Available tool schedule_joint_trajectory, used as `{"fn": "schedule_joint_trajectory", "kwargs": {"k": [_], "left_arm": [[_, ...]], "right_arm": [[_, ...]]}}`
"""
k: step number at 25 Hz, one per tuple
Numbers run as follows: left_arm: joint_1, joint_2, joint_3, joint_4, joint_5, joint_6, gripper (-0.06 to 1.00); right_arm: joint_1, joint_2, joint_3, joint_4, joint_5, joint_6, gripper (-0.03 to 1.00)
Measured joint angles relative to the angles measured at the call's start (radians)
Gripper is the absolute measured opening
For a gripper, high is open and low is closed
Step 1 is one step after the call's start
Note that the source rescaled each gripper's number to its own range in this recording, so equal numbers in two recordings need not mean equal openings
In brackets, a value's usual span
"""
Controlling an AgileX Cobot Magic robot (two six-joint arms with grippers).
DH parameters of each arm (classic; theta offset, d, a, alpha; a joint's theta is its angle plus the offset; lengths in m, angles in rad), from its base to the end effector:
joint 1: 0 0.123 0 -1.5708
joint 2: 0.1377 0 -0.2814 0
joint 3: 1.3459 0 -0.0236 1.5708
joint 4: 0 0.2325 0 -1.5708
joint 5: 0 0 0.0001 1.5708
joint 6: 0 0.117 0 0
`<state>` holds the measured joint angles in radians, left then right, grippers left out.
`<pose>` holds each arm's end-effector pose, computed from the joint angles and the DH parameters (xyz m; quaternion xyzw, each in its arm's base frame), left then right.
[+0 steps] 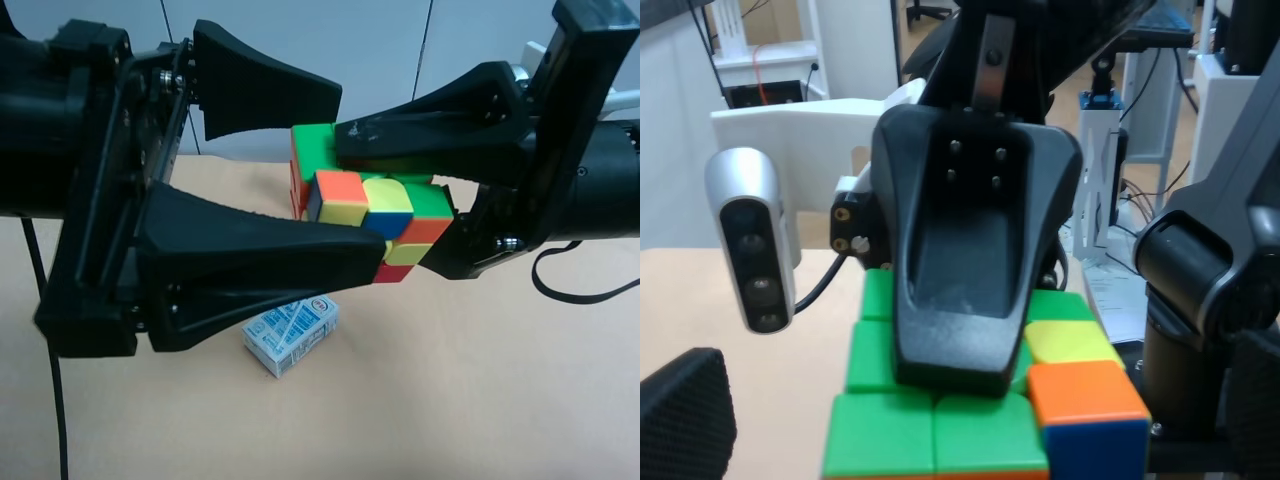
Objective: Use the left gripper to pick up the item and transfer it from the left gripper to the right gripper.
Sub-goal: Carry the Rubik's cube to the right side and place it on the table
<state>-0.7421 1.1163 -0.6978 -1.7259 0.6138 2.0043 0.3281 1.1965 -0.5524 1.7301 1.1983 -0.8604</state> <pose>0.1272 -0.2070 0.3159 0.5170 0.5688 -0.3724 0.5200 0.1443 0.1628 0.2859 -0.0790 0.7261 0.6722 0.1213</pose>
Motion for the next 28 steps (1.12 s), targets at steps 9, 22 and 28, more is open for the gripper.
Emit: {"fn": "schedule_joint_trajectory", "kwargs": {"k": [9, 22, 28], "left_arm": [[0.000, 0.000, 0.000, 0.012, 0.012, 0.023, 0.98], [0.000, -0.132, 0.000, 0.029, -0.183, 0.013, 0.99], [0.000, -0.240, 0.000, 0.031, -0.388, -0.105, 0.99]], "right_arm": [[0.000, 0.000, 0.000, 0.000, 0.000, 0.000, 0.00], [0.000, 0.000, 0.000, 0.000, 0.000, 0.000, 0.00], [0.000, 0.000, 0.000, -0.001, 0.000, 0.000, 0.00]]}}
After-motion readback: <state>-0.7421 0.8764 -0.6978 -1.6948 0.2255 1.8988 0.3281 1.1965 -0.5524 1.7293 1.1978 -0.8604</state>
